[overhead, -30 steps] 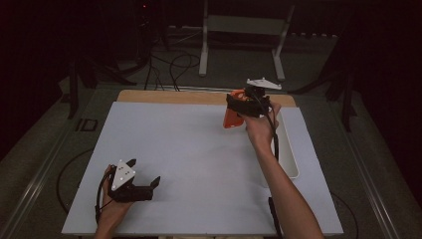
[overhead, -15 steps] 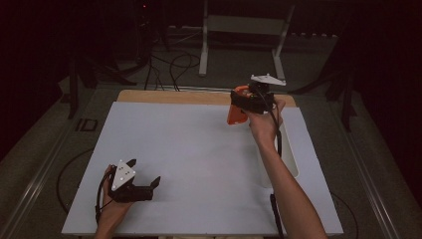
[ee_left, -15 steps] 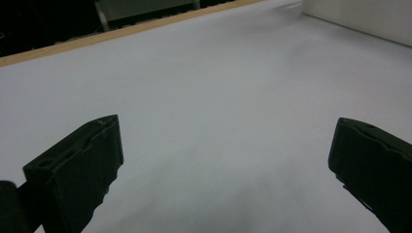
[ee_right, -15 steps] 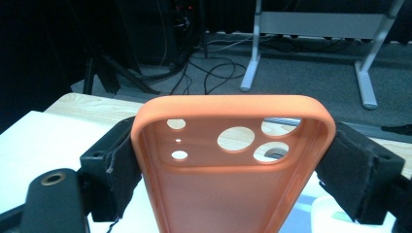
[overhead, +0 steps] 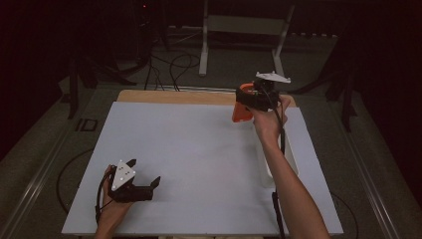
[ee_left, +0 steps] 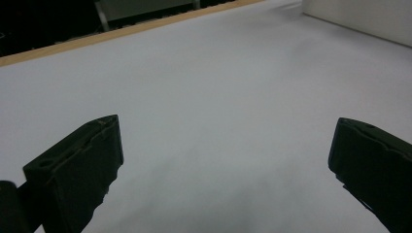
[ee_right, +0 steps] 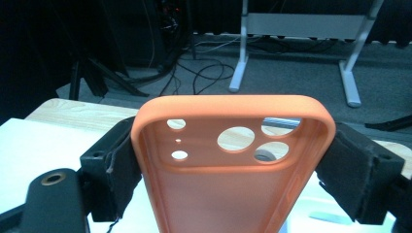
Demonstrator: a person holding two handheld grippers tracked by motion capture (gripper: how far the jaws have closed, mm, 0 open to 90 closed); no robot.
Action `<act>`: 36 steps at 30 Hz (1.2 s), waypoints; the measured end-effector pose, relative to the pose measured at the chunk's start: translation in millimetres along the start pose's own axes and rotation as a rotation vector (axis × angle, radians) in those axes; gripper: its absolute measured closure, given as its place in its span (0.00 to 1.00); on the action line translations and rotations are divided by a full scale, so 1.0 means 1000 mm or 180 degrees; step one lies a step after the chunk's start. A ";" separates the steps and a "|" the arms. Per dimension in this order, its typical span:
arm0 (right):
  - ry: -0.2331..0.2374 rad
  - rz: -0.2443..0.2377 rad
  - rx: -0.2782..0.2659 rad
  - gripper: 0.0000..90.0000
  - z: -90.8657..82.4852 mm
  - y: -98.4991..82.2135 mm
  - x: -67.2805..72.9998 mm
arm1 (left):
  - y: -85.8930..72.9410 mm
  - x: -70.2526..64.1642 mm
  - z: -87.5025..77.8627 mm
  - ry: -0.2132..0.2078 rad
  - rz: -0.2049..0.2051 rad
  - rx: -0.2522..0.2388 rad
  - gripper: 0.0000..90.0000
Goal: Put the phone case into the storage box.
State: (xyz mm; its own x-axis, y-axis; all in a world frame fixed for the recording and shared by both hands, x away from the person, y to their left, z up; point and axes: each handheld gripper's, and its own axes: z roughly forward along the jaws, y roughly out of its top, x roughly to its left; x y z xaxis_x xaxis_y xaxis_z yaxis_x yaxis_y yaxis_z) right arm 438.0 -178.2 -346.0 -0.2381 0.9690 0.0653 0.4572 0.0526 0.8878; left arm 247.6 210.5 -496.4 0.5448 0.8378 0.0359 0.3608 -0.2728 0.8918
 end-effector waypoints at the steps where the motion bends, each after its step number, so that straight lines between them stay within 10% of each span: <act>1: -0.0013 -0.0002 -0.0002 0.18 0.000 0.000 -0.001 | 0.000 0.000 0.000 0.0000 0.0002 0.0004 0.00; 36: -0.0265 0.0095 -0.0028 0.18 -0.004 0.008 -0.029 | 0.000 0.000 -0.001 0.0006 -0.0005 -0.0002 0.00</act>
State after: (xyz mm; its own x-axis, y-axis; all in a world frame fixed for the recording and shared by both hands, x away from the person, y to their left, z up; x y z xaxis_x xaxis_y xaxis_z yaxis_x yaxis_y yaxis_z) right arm 444.9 -206.6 -339.4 -0.1523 0.9868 0.0541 0.4555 0.0216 0.8900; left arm 247.0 210.6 -496.1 0.5428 0.8391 0.0353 0.3613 -0.2712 0.8922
